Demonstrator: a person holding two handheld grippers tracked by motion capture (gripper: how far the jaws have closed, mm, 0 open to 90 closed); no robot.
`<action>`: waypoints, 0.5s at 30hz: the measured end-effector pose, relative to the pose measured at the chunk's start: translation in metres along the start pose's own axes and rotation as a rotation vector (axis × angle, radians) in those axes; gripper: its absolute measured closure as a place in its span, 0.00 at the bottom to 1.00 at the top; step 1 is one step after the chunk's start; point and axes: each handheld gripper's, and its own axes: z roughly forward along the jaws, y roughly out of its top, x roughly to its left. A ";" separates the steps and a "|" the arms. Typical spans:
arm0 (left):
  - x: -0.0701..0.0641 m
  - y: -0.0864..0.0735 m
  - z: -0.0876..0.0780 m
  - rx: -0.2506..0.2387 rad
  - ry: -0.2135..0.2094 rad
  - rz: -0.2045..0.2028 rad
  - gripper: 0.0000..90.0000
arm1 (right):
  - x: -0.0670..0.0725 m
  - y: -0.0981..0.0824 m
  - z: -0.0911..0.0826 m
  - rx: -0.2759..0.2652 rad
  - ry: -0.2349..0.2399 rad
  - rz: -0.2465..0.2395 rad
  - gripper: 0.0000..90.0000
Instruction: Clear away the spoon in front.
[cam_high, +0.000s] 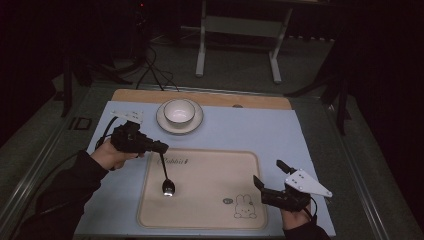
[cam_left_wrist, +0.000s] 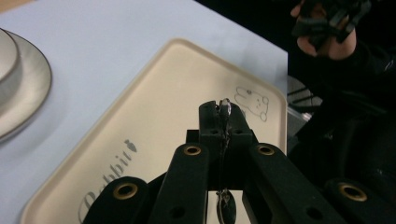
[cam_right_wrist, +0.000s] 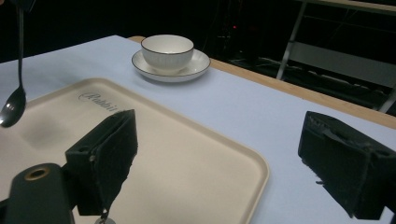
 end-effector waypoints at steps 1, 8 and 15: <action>-0.001 -0.001 0.002 0.013 -0.016 0.006 0.99 | 0.000 0.000 0.000 0.000 0.000 0.000 0.13; -0.001 -0.005 0.013 0.062 -0.044 0.012 0.99 | 0.000 0.000 0.000 0.001 -0.001 -0.002 0.13; 0.003 -0.012 0.027 0.110 -0.081 0.003 0.99 | 0.000 0.000 0.001 0.002 0.001 0.000 0.13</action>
